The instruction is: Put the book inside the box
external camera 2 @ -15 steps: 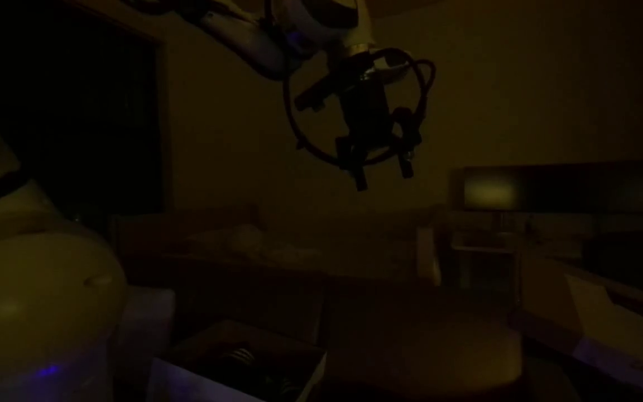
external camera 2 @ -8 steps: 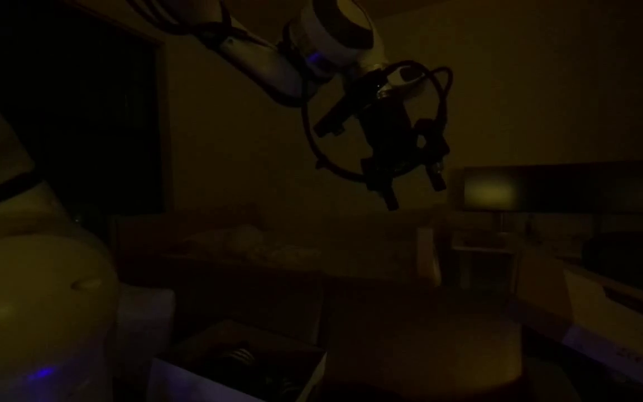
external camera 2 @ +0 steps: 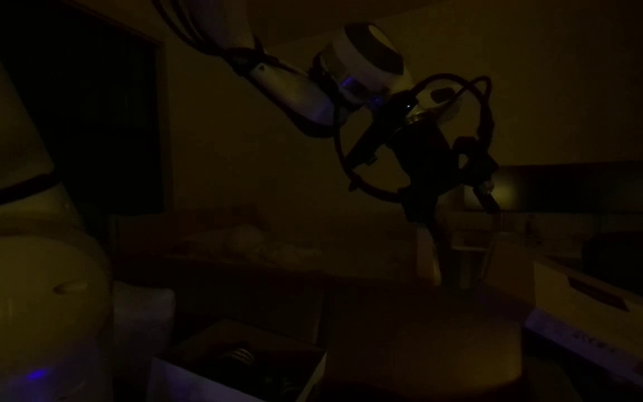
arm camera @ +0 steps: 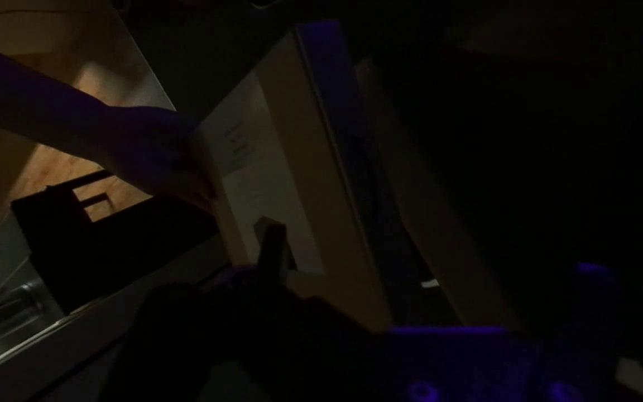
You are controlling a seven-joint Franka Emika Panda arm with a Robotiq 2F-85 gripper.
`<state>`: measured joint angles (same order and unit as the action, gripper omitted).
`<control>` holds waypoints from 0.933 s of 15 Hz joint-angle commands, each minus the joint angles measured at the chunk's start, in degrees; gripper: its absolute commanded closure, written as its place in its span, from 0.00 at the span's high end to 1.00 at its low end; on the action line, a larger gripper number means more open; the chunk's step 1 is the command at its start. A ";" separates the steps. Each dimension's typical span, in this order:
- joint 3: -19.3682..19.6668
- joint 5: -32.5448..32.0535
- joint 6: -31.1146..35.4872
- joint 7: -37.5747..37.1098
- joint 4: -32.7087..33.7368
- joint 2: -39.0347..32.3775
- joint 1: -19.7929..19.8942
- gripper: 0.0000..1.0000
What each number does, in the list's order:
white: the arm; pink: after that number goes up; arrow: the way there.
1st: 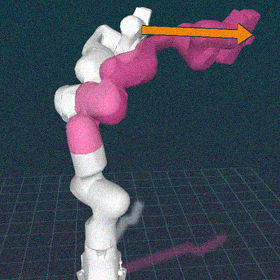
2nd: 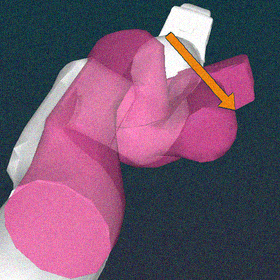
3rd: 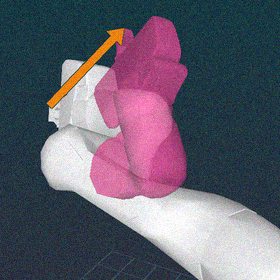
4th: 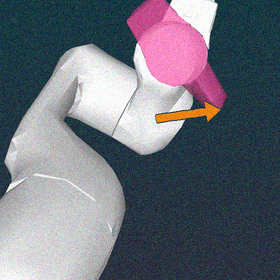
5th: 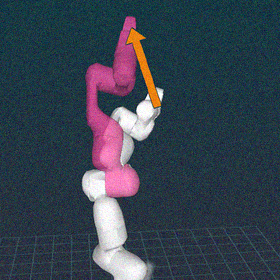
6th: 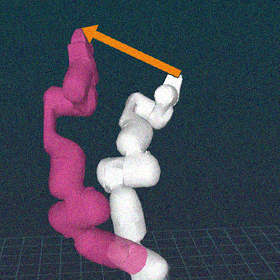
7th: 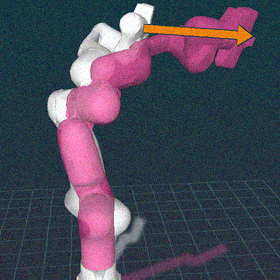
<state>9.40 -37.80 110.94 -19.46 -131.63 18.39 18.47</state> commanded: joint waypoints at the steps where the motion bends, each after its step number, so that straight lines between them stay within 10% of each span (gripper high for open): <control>1: 0.67 -5.24 -0.93 -3.43 1.05 -3.37 0.61 1.00; 11: 1.66 -13.63 -4.71 -6.83 3.51 -6.86 -1.24 1.00; 14: 1.95 -12.46 -4.23 -6.25 3.98 -7.03 -1.78 0.67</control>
<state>10.74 -50.11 107.74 -25.40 -128.90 12.21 17.72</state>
